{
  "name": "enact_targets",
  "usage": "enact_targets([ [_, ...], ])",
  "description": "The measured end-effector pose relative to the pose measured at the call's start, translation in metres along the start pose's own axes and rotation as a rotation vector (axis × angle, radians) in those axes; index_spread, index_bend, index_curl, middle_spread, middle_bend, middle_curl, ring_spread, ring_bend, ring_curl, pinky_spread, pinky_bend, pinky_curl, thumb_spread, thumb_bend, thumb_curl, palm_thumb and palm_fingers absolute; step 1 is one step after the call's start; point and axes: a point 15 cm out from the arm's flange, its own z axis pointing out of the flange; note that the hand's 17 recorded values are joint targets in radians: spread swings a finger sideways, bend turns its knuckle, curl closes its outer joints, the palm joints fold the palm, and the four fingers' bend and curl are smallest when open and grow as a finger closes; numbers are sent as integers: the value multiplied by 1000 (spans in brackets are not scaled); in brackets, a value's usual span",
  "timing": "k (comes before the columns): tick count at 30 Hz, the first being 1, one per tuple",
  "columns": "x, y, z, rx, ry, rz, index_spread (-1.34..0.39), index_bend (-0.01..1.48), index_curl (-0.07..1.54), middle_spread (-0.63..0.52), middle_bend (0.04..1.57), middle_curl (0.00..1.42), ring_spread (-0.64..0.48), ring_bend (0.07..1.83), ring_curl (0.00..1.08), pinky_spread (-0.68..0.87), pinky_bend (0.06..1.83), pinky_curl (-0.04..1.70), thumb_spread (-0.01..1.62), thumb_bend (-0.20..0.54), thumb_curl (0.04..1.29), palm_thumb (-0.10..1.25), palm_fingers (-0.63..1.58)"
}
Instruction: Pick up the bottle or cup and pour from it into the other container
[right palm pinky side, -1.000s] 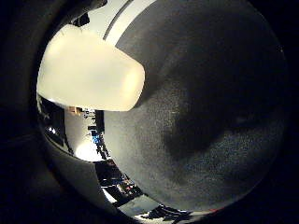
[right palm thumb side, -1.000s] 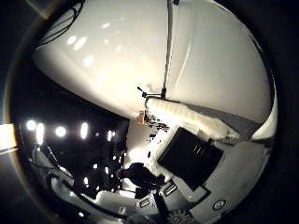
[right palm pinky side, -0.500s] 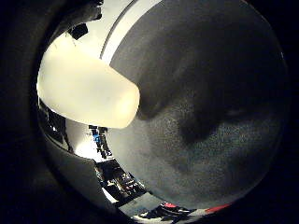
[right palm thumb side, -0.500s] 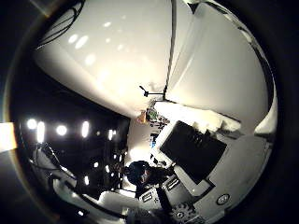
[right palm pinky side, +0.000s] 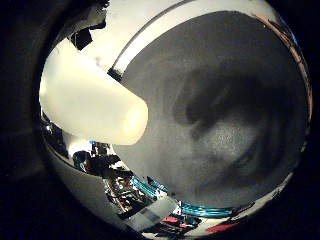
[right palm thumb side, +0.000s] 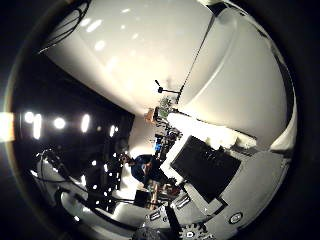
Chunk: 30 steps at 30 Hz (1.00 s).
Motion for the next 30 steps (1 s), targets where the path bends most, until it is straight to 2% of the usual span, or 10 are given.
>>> enact_targets([
  [11,-101,-20,45,-121,183,-101,-592,207,1124,-316,813,958,-287,1183,660,-424,1228,613,654,-30,690,858,891],
  [14,-127,-36,64,-101,235,-153,-601,194,1135,-322,808,966,-289,1173,666,-427,1216,621,652,-31,694,859,898],
  [23,-207,-40,160,-186,314,-286,-612,186,1142,-340,785,980,-290,1163,672,-430,1209,635,652,-32,698,858,909],
  [30,-243,-22,227,-260,414,-390,-614,184,1142,-352,774,989,-291,1156,676,-446,1201,639,643,-32,700,857,912],
])
